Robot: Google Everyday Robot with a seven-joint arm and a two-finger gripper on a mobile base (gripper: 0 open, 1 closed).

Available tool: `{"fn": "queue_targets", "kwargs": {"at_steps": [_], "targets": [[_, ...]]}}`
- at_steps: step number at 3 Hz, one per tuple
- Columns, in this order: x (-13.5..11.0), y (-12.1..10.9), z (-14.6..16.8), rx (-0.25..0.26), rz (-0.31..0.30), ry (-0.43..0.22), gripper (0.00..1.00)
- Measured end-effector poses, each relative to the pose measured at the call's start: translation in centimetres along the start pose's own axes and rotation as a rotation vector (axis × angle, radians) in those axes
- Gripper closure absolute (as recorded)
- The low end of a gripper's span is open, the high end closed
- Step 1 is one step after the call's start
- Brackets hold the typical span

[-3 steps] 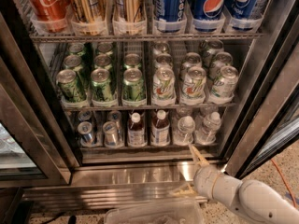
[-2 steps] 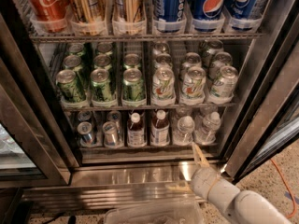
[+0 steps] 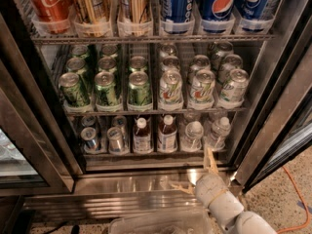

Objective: Pick water bottle from bottom shelf of fridge

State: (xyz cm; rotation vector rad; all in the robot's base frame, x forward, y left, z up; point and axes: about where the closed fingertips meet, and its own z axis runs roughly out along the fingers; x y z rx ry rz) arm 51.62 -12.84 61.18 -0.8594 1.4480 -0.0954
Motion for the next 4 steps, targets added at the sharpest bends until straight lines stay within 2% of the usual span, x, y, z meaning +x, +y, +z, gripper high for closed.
{"fn": "queue_targets", "kwargs": {"at_steps": [2, 3, 4], "targets": [[-0.1, -1.8, -0.3, 0.173, 0.04, 0.026, 0.0], [1.3, -3.5, -2.1, 0.236, 0.094, 0.07, 0.0], [1.3, -3.7, -2.0, 0.243, 0.1, 0.069, 0.0]]}}
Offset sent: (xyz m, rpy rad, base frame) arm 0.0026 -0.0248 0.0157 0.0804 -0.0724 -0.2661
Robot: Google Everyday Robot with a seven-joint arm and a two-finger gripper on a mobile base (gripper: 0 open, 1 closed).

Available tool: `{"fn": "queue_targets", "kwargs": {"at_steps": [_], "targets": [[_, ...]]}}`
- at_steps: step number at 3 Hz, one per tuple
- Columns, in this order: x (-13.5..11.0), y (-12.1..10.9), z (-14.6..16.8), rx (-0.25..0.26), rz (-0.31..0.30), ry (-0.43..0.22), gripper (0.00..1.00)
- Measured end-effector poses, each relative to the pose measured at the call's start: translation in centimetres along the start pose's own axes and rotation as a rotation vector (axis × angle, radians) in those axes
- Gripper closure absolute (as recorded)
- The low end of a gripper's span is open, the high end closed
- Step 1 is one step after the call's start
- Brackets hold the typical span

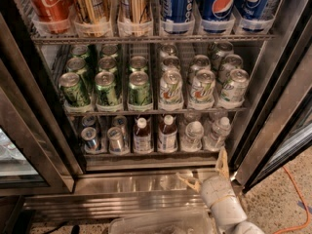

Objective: Pick water bottle from bottom shelf of fridge

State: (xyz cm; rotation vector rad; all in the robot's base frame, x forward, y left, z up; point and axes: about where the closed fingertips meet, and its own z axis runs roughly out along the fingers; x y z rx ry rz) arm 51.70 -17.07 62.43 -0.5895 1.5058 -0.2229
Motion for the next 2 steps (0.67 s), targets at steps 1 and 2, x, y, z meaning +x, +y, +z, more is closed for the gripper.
{"fn": "queue_targets", "kwargs": {"at_steps": [1, 2], "targets": [[-0.1, -0.9, 1.2, 0.043, 0.056, 0.004, 0.0], [-0.1, -1.6, 2.6, 0.085, 0.094, 0.01, 0.0]]}}
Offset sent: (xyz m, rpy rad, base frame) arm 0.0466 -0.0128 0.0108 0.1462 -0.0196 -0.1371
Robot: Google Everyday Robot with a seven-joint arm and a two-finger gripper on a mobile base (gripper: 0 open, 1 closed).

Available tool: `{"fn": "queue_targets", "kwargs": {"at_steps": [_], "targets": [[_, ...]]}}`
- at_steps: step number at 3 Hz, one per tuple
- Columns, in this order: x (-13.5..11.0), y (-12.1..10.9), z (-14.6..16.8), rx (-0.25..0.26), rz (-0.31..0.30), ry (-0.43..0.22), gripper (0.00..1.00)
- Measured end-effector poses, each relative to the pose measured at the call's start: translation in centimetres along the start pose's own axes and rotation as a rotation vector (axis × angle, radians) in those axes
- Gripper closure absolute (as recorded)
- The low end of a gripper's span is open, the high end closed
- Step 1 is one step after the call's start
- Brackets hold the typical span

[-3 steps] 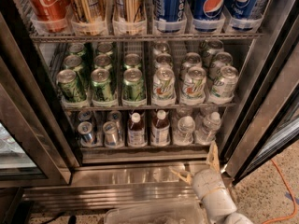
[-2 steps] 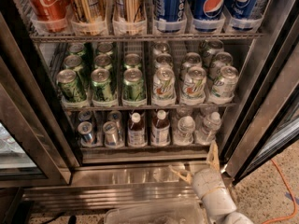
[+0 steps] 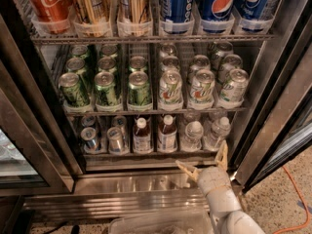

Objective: Pick water bottle from bottom shelf of fridge

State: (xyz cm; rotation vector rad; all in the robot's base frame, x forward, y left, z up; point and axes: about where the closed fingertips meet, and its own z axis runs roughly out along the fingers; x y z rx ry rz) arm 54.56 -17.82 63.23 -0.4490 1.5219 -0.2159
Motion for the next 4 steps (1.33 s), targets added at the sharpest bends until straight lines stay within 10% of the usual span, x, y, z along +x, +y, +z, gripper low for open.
{"fn": "queue_targets", "kwargs": {"at_steps": [2, 4], "targets": [[0.0, -0.3, 1.0, 0.03, 0.042, 0.014, 0.42], [0.4, 0.0, 2.0, 0.04, 0.065, 0.02, 0.3]]}}
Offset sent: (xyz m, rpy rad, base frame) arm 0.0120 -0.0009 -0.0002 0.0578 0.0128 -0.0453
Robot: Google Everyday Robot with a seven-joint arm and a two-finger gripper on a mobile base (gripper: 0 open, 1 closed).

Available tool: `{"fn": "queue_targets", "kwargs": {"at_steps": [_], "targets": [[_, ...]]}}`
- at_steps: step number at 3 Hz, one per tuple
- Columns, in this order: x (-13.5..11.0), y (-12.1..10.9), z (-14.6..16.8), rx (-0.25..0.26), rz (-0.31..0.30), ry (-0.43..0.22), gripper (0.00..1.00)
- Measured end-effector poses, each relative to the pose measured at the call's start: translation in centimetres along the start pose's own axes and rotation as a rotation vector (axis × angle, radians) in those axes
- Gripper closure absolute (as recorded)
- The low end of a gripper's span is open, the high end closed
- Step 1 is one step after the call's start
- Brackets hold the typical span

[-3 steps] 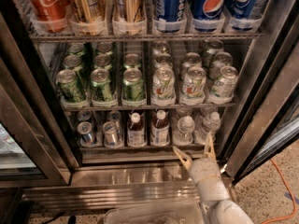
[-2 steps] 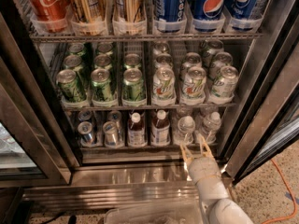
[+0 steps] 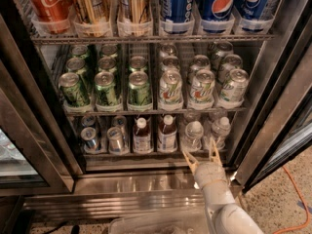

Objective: Pick water bottle from bottom shelf of fridge

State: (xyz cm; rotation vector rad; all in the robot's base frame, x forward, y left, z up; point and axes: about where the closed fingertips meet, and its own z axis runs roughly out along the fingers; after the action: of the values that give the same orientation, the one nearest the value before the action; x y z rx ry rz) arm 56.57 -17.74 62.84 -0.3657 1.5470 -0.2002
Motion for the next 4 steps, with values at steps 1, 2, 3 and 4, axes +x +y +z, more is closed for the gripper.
{"fn": "queue_targets", "kwargs": {"at_steps": [1, 2, 3, 4], "targets": [[0.0, 0.4, 0.5, -0.003, 0.007, -0.003, 0.28], [0.0, 0.6, 0.8, -0.006, 0.013, -0.007, 0.36], [-0.2, 1.1, 1.4, -0.017, 0.025, -0.017, 0.37], [-0.5, 1.3, 2.3, -0.019, 0.032, -0.031, 0.38]]}}
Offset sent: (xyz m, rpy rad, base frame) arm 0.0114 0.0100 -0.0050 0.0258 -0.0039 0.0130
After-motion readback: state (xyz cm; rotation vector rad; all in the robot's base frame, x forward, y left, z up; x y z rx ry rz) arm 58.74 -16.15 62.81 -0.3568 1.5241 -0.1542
